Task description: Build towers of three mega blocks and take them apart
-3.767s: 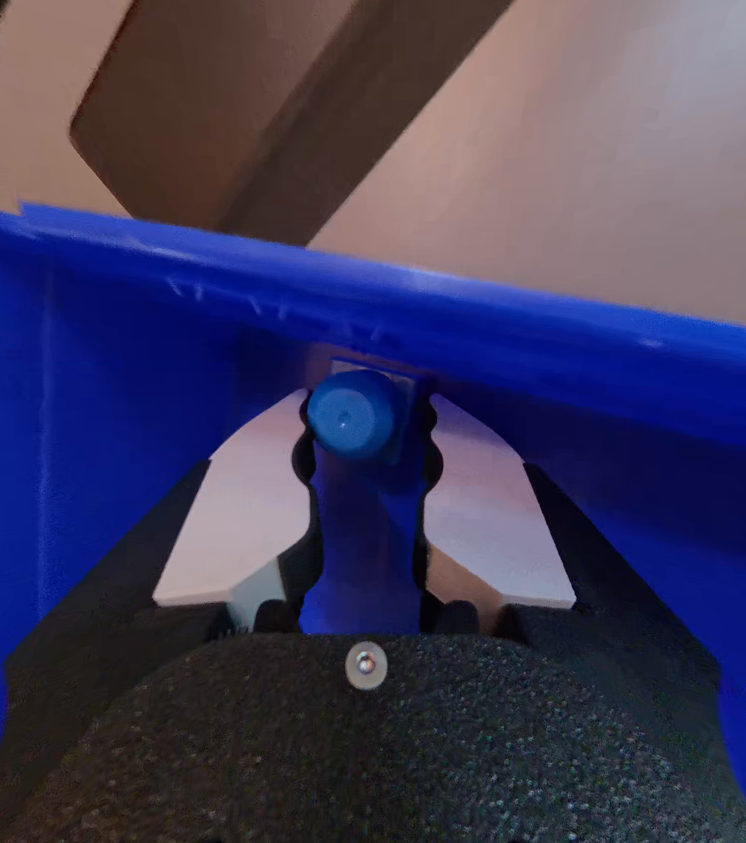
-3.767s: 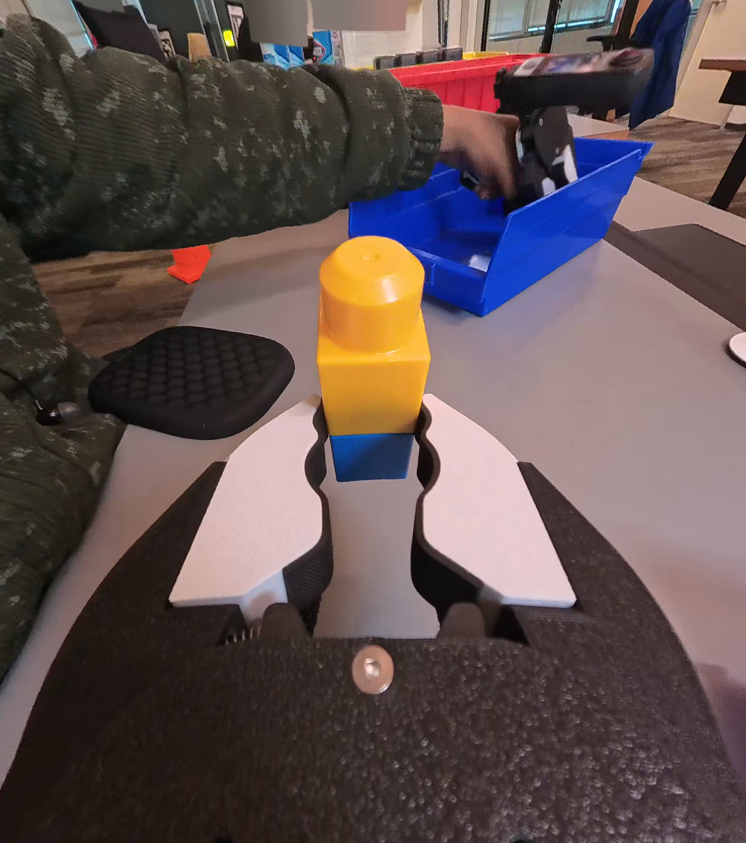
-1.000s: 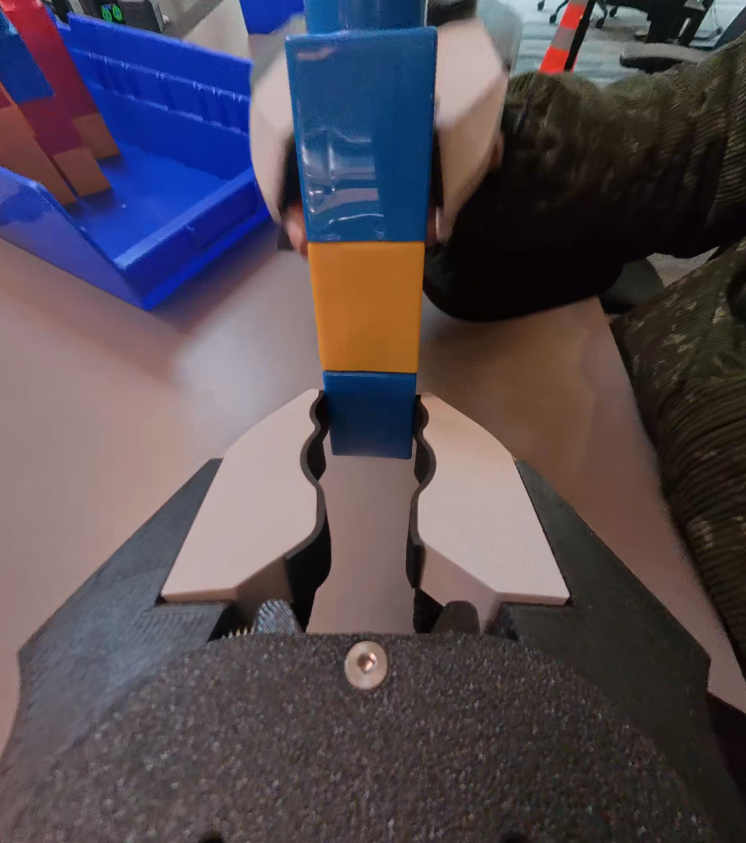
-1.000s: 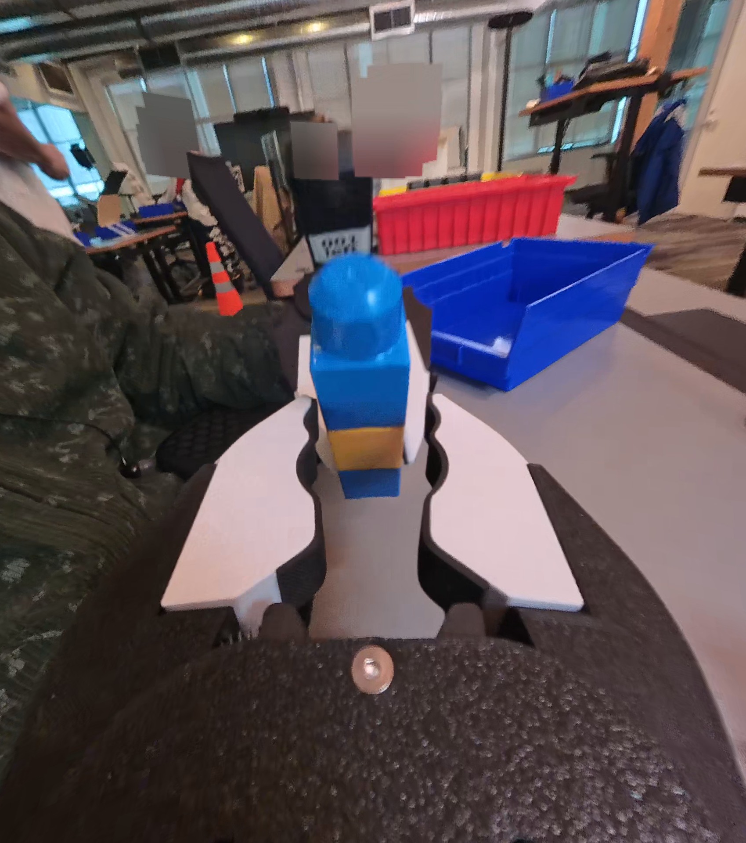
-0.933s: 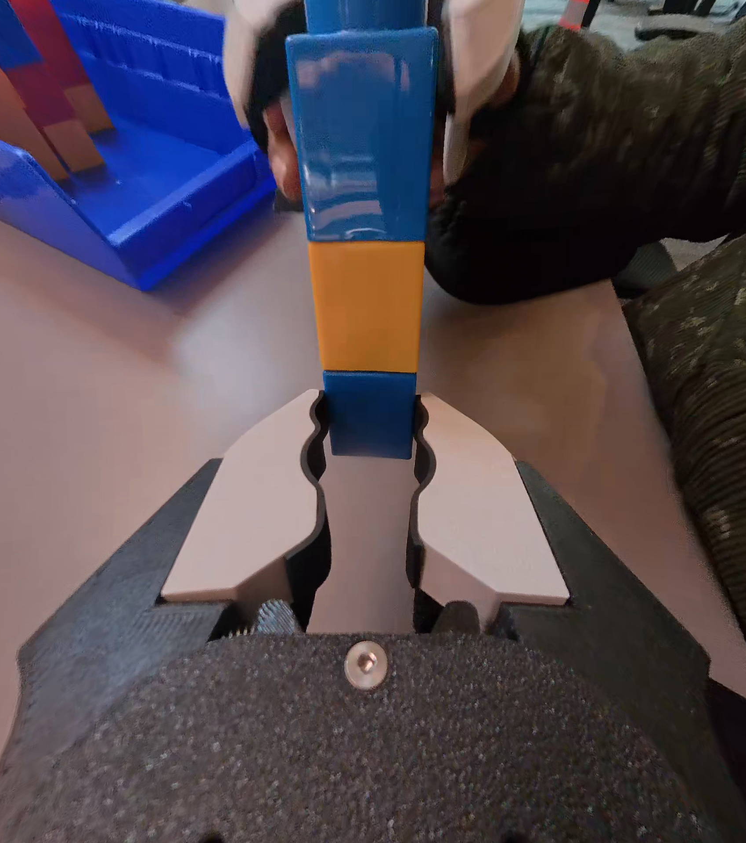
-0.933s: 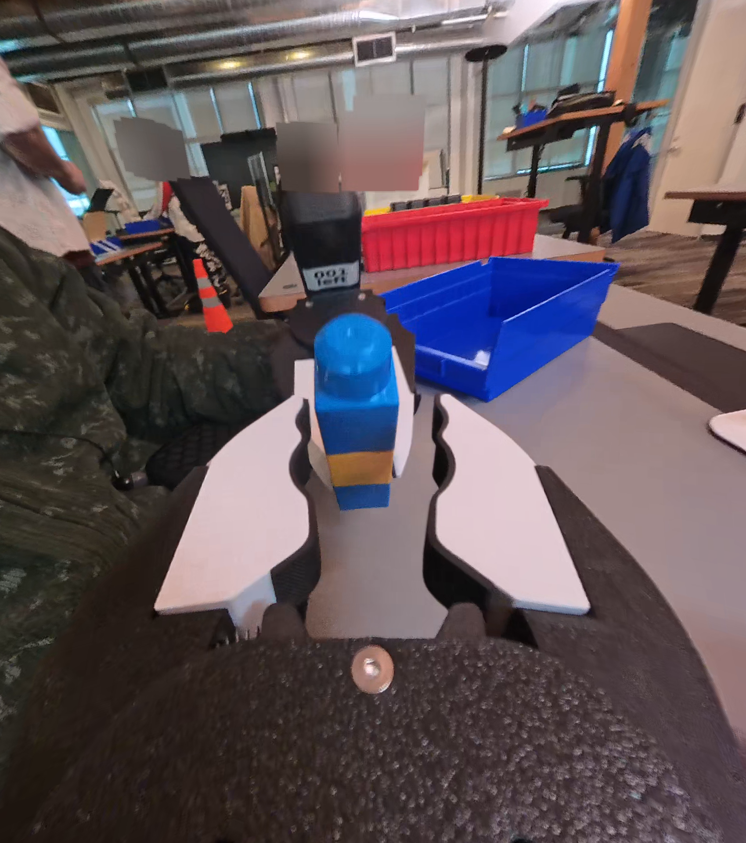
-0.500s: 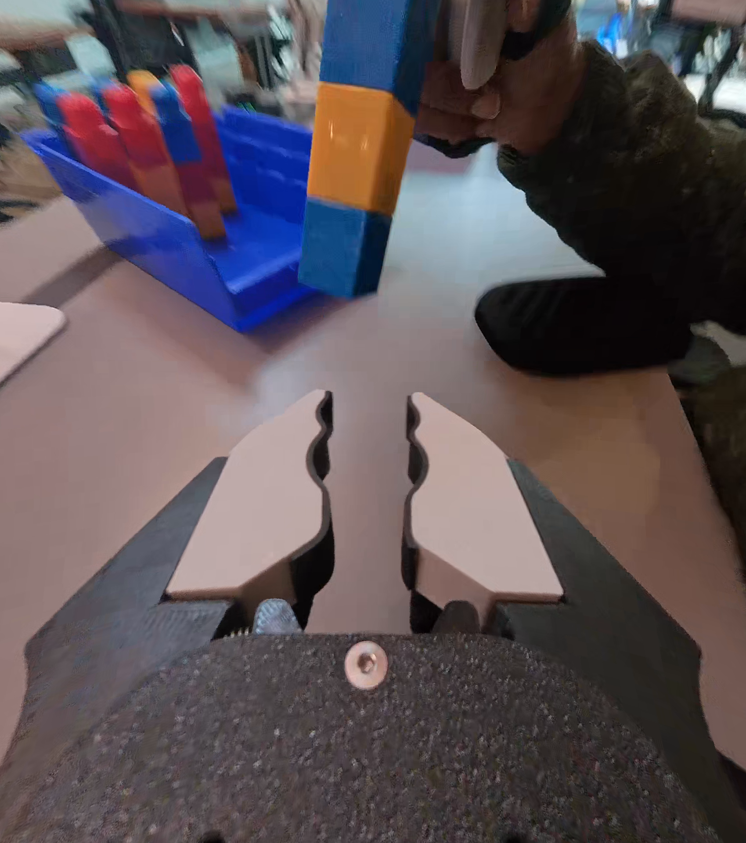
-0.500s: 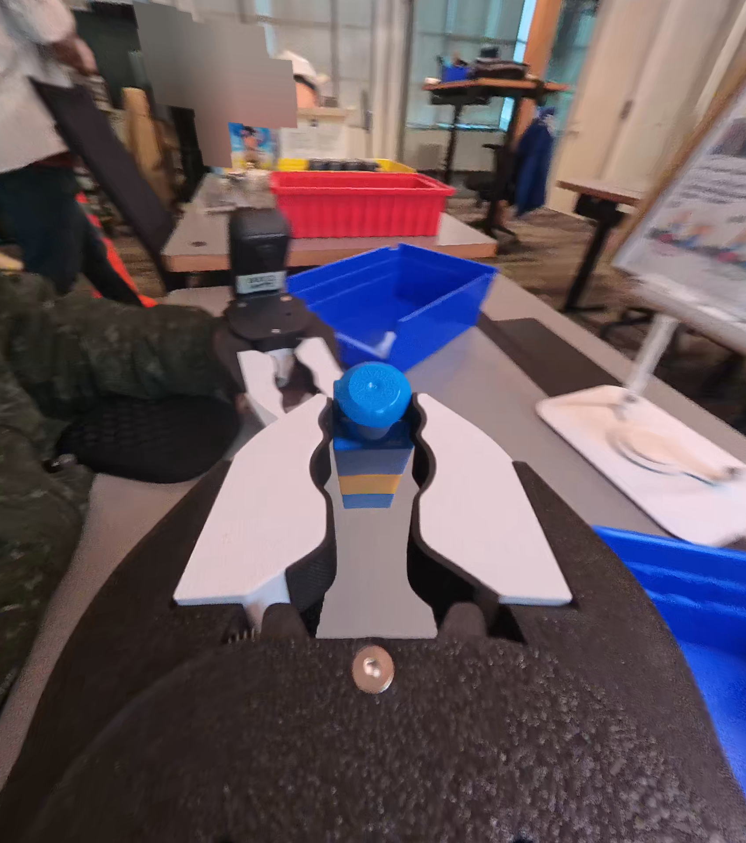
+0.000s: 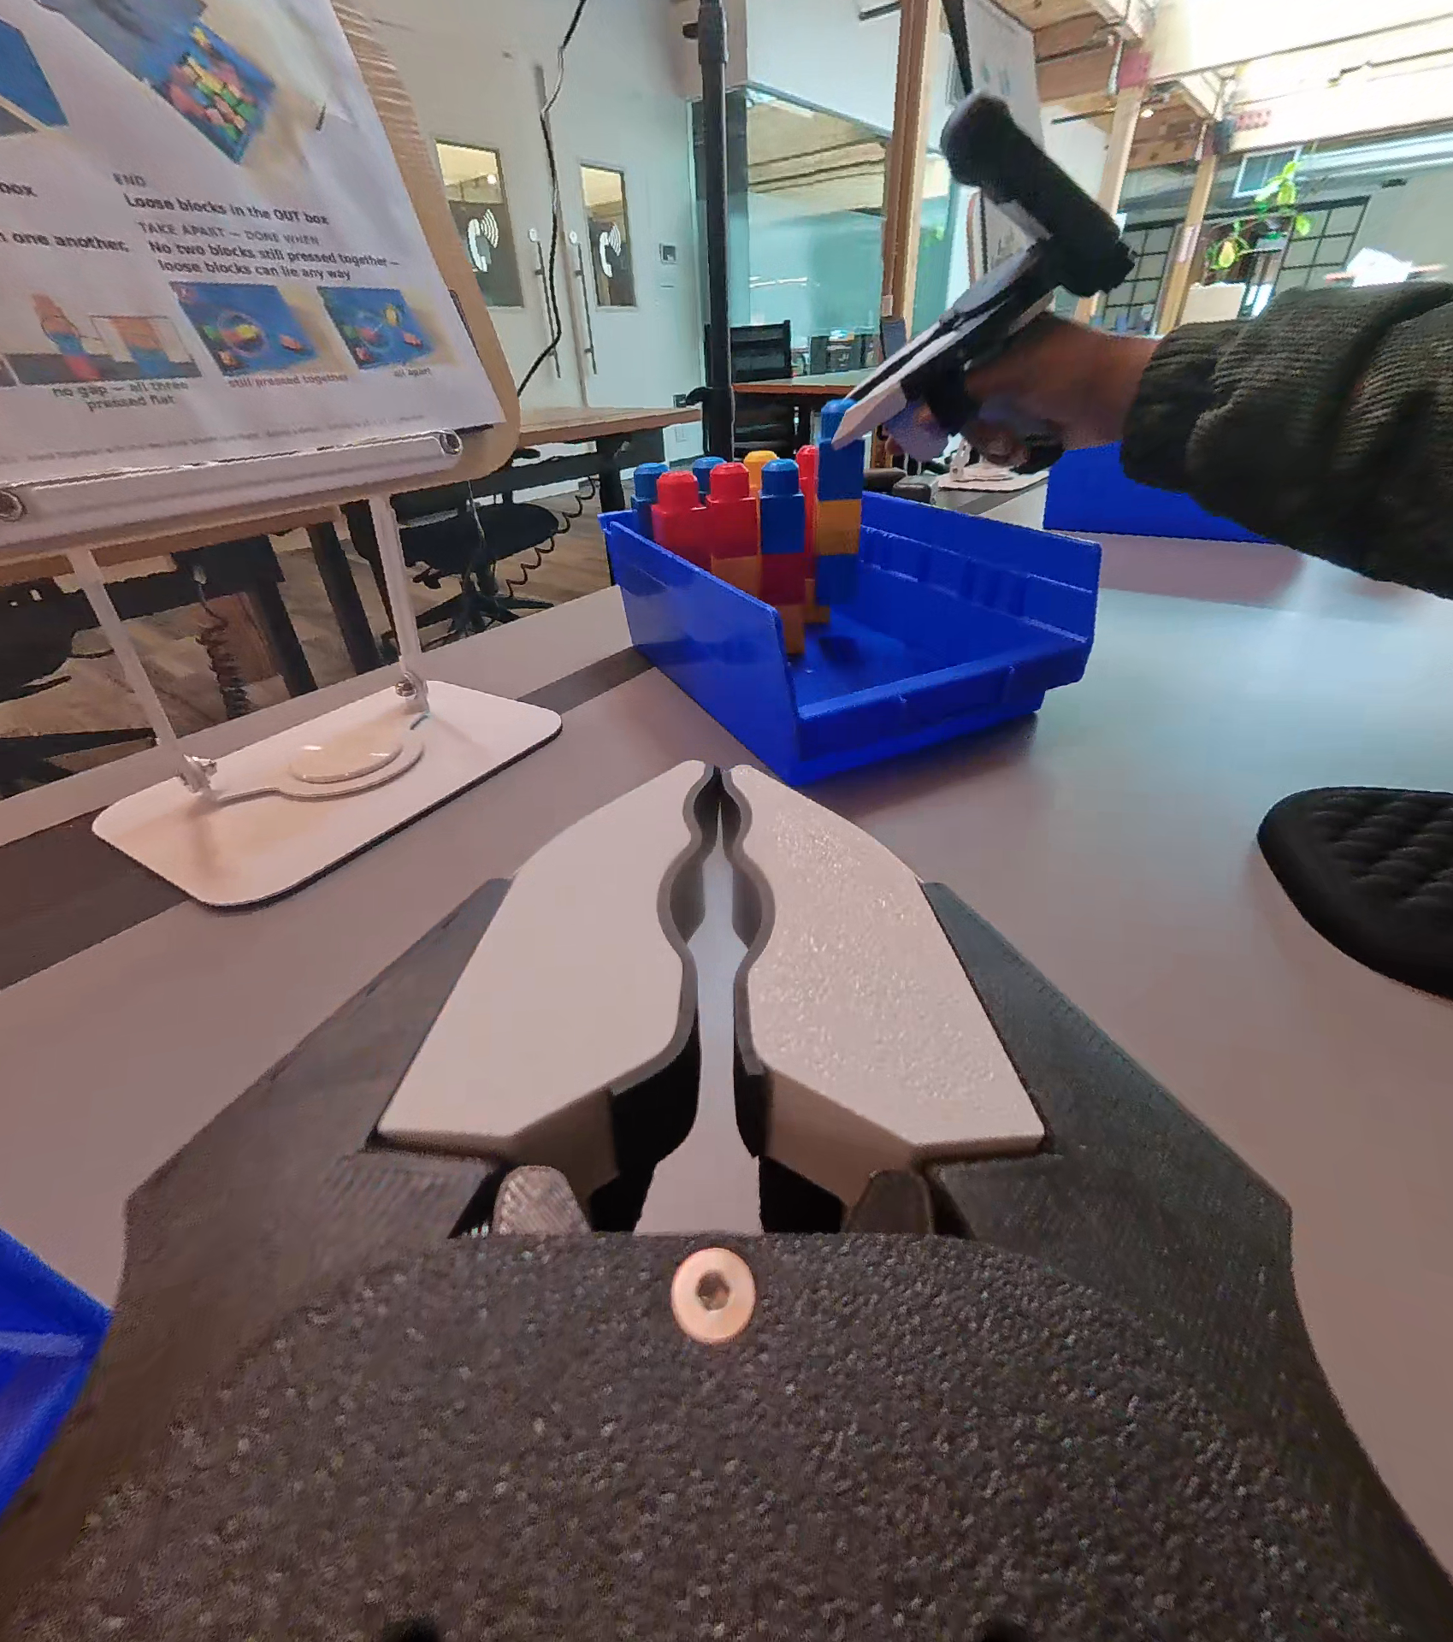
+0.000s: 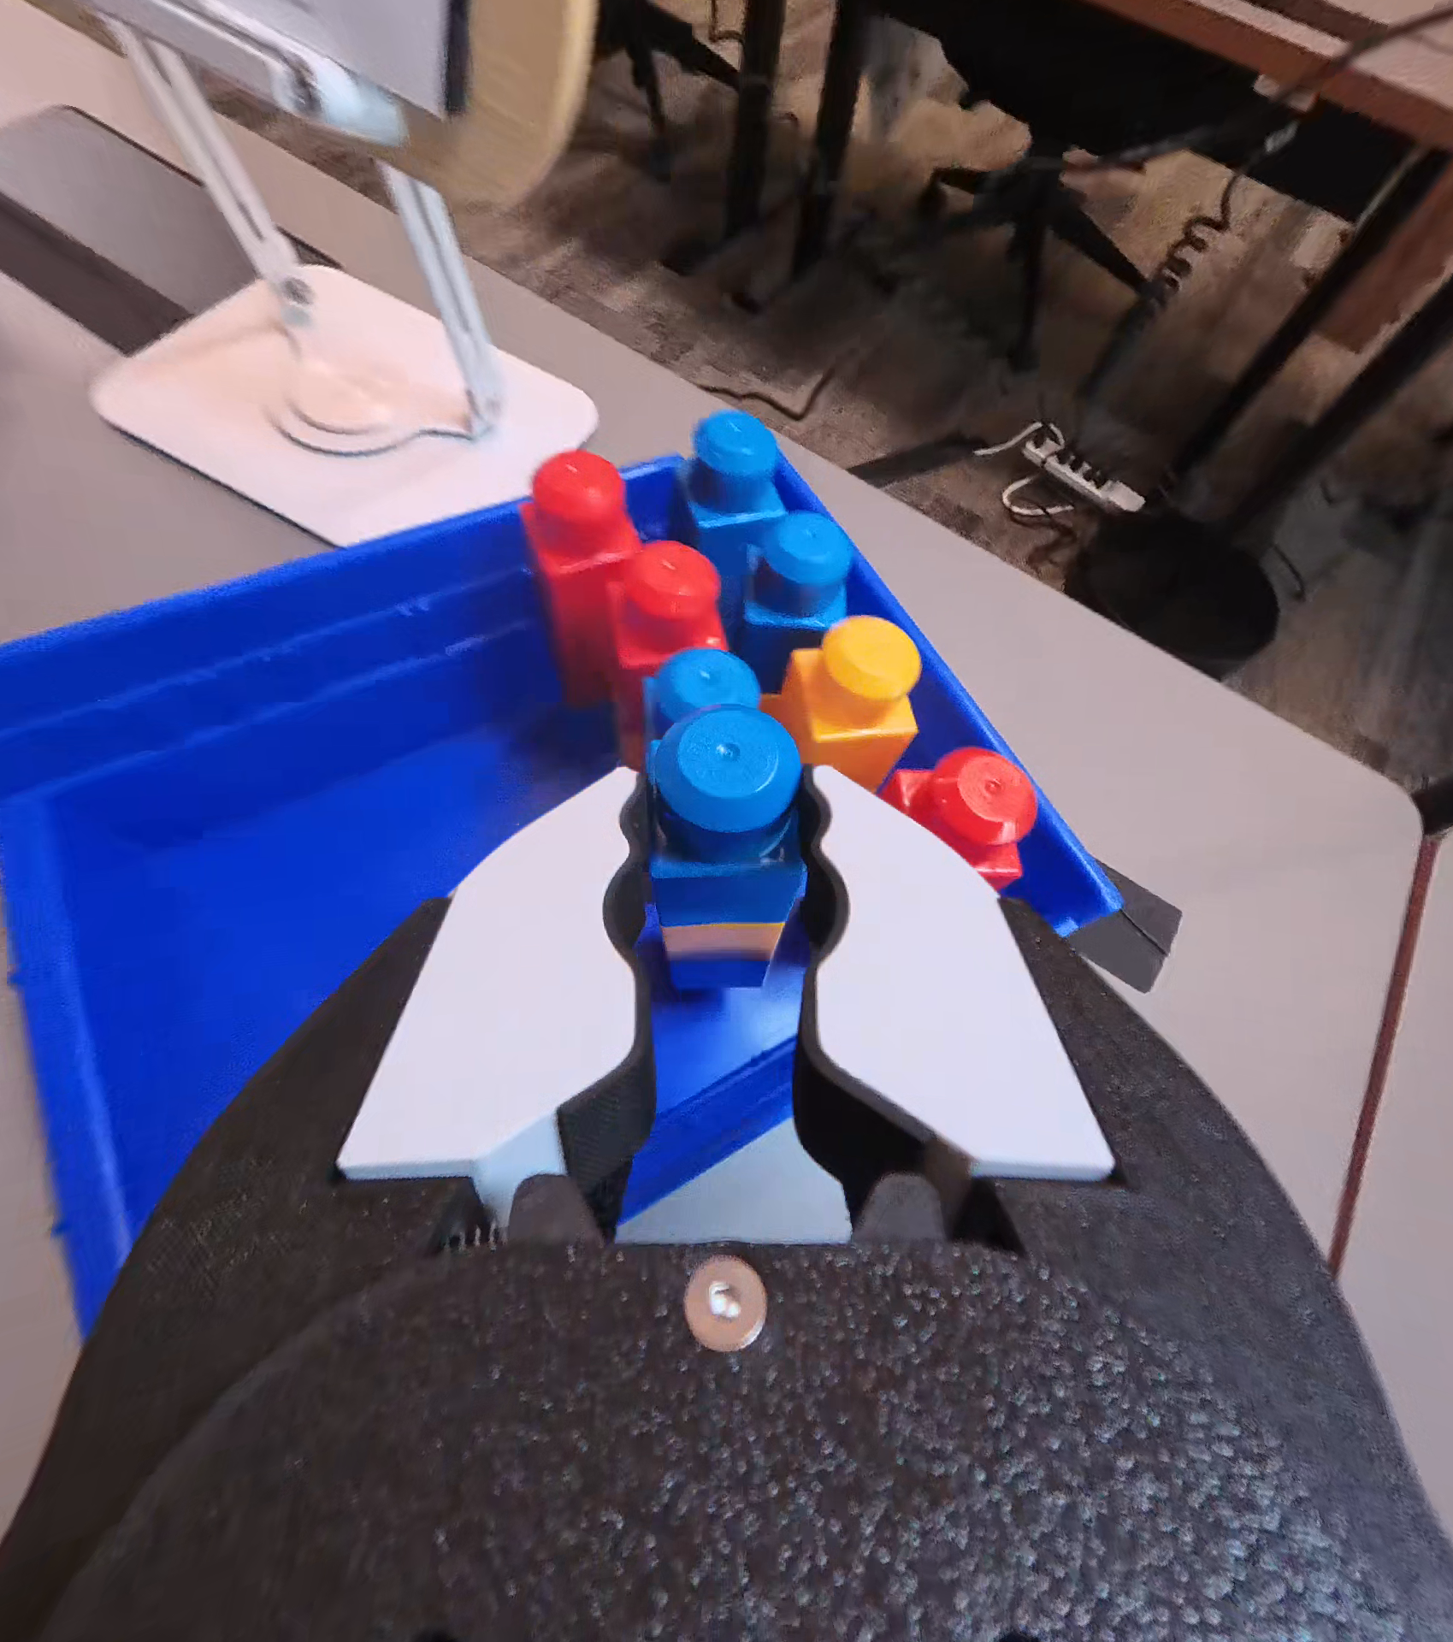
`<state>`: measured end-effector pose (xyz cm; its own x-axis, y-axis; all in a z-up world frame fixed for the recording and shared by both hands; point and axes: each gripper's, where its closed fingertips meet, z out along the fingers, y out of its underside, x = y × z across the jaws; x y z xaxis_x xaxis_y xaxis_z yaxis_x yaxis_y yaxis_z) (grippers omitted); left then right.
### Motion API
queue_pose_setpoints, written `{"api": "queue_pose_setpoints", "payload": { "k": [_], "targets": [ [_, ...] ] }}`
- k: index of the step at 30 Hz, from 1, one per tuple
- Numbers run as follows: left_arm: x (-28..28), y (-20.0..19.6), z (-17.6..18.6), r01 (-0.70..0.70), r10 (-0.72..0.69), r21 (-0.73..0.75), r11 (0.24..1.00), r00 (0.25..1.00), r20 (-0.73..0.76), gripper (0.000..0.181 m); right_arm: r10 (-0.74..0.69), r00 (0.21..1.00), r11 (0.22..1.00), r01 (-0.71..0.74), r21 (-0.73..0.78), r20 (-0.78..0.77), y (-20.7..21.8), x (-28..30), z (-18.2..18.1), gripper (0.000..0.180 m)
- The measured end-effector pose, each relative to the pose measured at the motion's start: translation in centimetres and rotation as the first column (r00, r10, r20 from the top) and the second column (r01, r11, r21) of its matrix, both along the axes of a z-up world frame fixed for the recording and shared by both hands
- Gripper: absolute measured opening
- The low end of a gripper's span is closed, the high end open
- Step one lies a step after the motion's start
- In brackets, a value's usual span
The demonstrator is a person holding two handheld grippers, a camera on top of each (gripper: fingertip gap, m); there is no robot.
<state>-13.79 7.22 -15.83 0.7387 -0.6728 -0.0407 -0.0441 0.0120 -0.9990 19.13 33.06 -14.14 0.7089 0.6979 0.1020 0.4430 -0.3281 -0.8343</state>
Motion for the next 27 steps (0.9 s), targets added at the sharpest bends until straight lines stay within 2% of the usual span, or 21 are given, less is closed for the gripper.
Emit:
{"api": "queue_pose_setpoints", "payload": {
  "k": [4,10,12,15,18,21,25,27],
  "targets": [
    [0.7,-0.1,-1.1,0.045,-0.046,-0.04,0.998,0.999,-0.018,0.0,-0.033,0.999,0.998,0.033,-0.051,0.007,1.4,0.2,-3.3,0.032],
    [1.7,-0.7,-1.5,0.088,-0.09,-0.022,0.996,0.994,-0.06,0.0,-0.032,0.999,0.997,0.031,-0.073,-0.02,1.7,0.4,-3.7,0.037],
    [1.7,-0.7,-1.4,0.086,-0.087,-0.019,0.996,0.994,-0.061,0.0,-0.037,0.998,0.998,0.035,-0.043,-0.043,1.5,0.5,-2.7,0.045],
    [1.7,-1.0,-1.1,0.094,-0.096,-0.042,0.995,0.994,-0.052,0.0,-0.054,0.99,0.996,0.063,0.059,-0.132,0.6,0.3,1.2,0.05],
    [1.1,-1.0,-0.2,0.066,-0.067,-0.022,0.998,0.997,-0.049,0.0,-0.014,0.968,0.98,0.063,0.189,-0.251,-2.8,-1.4,5.8,0.051],
    [-0.4,-0.9,1.5,-0.015,0.016,0.026,1.0,0.998,-0.056,0.0,0.046,0.949,0.958,0.046,0.282,-0.312,-8.2,-3.8,8.0,0.052],
    [-5.4,-1.8,5.8,-0.206,0.209,0.088,0.975,0.978,-0.022,0.0,0.06,0.949,0.934,0.056,0.352,-0.31,-15.8,-5.9,7.0,0.052],
    [-10.2,-3.1,8.0,-0.372,0.37,0.119,0.921,0.928,0.039,0.0,0.039,0.956,0.926,0.074,0.371,-0.289,-18.8,-5.8,5.5,0.053]
  ]
}}
